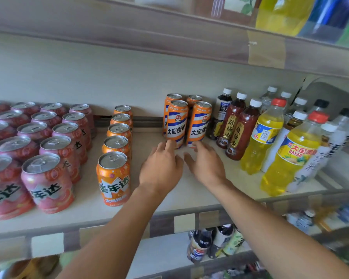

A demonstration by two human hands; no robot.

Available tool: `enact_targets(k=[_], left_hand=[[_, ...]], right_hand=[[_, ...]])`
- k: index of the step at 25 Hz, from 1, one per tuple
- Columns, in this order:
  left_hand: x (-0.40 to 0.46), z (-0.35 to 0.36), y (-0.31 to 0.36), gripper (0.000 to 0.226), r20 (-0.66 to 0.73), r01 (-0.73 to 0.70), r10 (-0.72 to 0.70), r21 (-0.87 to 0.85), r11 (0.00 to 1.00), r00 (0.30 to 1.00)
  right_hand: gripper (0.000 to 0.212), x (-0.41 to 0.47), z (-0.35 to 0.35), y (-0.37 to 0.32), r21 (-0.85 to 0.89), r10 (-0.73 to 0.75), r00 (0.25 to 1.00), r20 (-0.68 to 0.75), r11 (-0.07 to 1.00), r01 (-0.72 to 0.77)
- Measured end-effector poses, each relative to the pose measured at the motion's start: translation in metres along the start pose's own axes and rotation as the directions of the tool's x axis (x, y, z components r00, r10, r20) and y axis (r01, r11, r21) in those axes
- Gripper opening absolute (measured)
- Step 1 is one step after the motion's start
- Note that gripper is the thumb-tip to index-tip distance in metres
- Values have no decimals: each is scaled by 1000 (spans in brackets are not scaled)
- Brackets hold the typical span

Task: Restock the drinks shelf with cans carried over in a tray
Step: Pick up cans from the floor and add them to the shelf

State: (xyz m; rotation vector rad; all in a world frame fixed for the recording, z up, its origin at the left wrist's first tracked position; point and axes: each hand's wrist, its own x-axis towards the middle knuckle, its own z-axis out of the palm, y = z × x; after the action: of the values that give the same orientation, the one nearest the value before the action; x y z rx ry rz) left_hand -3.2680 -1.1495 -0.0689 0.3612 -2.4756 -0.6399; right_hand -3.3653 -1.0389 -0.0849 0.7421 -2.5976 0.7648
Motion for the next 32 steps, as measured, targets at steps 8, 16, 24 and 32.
enact_targets(k=[8, 16, 24, 32], left_hand=[[-52, 2, 45, 32, 13, -130, 131, -53, 990, 991], [-108, 3, 90, 31, 45, -181, 181, 0, 983, 982], [-169, 16, 99, 29, 138, -215, 209, 26, 976, 968], [-217, 79, 46, 27, 256, -190, 207, -91, 978, 944]], right_hand=[[45, -91, -70, 7, -2, 23, 993, -115, 1000, -23], [46, -162, -116, 39, 40, 52, 991, -123, 998, -47], [46, -239, -118, 71, -47, 95, 993, -68, 994, -99], [45, -319, -45, 126, -55, 303, 953, -19, 951, -304]])
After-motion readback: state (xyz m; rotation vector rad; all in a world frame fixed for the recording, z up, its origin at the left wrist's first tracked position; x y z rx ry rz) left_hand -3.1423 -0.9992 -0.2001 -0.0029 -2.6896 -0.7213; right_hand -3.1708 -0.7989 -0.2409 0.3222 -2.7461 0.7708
